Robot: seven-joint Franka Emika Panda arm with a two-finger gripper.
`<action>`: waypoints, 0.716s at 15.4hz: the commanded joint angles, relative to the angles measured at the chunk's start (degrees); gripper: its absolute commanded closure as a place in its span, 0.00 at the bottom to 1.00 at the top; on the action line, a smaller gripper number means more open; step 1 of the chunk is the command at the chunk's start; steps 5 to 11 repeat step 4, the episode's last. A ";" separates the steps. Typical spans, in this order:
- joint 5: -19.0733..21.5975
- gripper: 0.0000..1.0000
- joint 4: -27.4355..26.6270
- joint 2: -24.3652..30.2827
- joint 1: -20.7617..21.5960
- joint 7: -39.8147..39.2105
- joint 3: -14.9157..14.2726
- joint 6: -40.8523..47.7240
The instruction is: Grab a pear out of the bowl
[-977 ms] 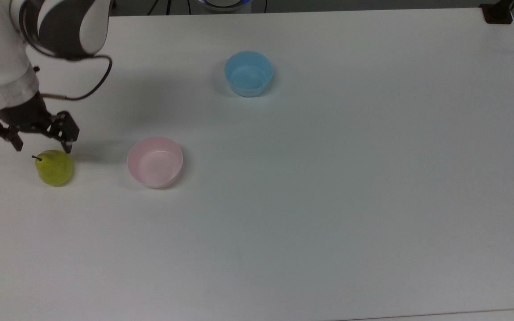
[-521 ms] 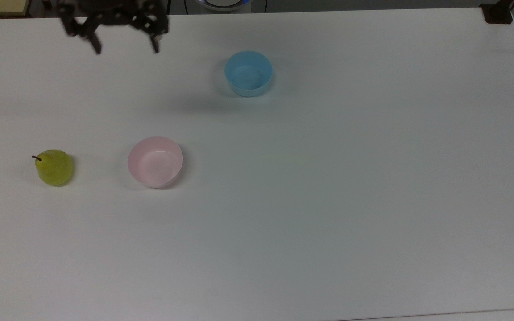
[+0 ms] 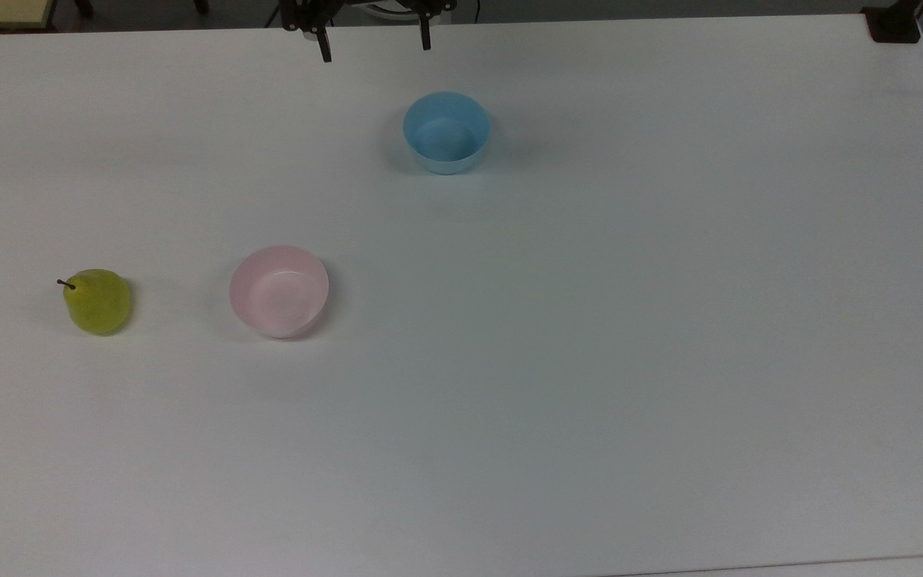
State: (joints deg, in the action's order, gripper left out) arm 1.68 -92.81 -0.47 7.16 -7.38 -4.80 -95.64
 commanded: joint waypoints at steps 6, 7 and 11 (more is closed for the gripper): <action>0.34 0.00 -3.08 2.05 1.10 0.17 -1.61 -2.00; 0.34 0.00 -3.08 2.05 1.10 0.17 -1.61 -2.00; 0.34 0.00 -3.08 2.05 1.10 0.17 -1.61 -2.00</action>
